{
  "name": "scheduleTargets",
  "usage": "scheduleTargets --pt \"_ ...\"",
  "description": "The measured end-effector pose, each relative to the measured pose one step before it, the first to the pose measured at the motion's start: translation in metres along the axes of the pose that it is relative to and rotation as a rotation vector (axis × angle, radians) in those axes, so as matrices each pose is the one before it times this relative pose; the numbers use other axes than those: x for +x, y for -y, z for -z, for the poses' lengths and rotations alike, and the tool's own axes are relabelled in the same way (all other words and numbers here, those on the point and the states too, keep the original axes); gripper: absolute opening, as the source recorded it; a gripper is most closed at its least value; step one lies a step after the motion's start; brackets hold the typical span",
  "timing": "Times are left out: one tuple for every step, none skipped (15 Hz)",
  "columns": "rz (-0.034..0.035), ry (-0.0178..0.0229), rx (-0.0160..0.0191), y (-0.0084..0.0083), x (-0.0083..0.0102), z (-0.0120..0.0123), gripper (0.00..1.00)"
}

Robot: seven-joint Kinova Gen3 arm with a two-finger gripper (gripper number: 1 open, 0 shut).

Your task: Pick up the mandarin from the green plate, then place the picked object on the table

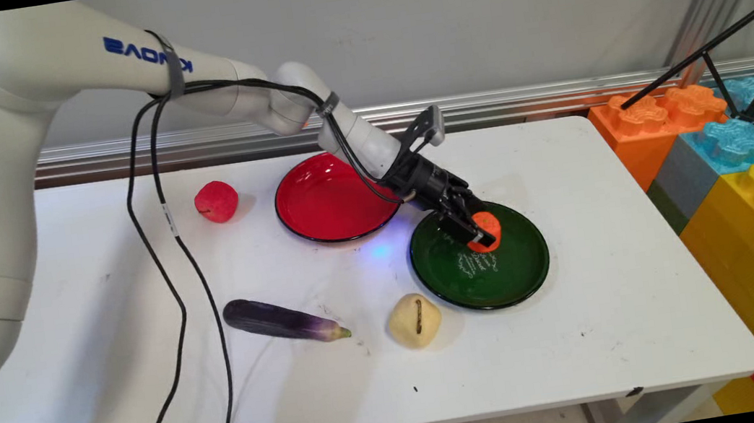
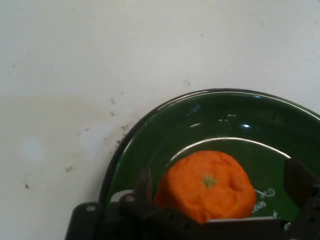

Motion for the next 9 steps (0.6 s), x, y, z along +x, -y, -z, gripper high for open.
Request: scheduleTargets --pt "-0.00189 -0.00019 0.00175 0.00113 -0.00049 -0.00186 1.00" --pt "-0.00198 -0.00014 0.00223 0.00105 -0.00063 -0.00153 1.00" --pt "-0.00192 -0.00014 0.00240 0.00080 -0.00059 -0.00102 1.00" --pt "-0.00379 -0.00108 0.00289 0.00086 -0.00060 -0.00113 0.00" --pt "-0.00235 -0.00174 0.00147 0.00042 -0.00036 -0.00036 0.00" --pt "-0.00258 -0.00064 0.00113 0.00038 -0.00079 -0.00044 0.00" --pt "-0.00213 0.00043 0.00023 0.00018 -0.00118 -0.00005 0.00" --pt "-0.00180 0.00039 -0.00053 -0.00005 -0.00052 -0.00010 0.00" --pt "-0.00189 0.00054 -0.00162 -0.00050 -0.00122 0.00060 0.00"
